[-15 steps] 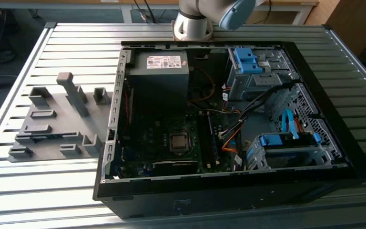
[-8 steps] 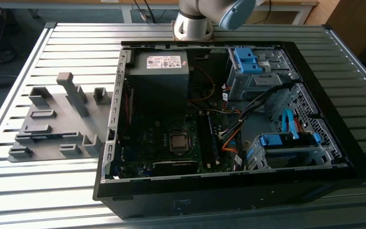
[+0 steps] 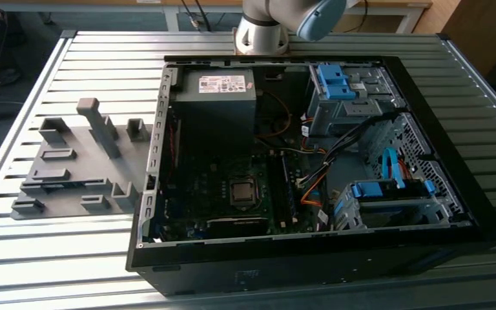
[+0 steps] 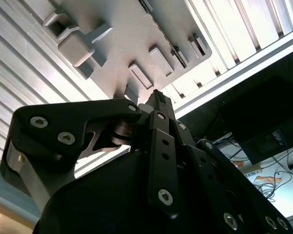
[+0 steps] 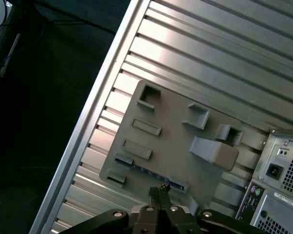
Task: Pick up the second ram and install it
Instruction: 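Pick up the second ram and move it above second insertion slot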
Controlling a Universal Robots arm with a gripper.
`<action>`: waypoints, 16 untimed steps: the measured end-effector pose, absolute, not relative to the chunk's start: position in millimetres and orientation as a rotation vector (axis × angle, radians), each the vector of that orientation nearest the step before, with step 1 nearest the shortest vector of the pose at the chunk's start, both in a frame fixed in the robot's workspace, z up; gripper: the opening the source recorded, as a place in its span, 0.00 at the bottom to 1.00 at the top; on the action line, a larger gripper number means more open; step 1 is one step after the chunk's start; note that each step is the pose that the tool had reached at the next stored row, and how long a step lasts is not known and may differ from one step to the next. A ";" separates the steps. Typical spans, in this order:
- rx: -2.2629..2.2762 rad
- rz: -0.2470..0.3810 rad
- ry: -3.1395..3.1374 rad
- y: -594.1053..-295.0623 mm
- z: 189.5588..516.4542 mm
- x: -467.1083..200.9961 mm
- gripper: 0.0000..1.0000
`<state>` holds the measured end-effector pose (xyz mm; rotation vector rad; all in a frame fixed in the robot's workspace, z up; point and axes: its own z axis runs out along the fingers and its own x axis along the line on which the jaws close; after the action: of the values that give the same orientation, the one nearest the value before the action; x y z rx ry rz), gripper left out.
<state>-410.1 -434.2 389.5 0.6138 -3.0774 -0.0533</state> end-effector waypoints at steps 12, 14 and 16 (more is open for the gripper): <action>0.684 -0.053 -3.062 -434.3 389.5 -410.1 0.11; 0.698 -0.053 -3.058 -434.3 389.5 -410.1 0.11; 0.720 -0.053 -3.053 -434.4 389.5 -410.2 0.11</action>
<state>-410.2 -434.4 389.5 0.7200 -3.0531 -0.0531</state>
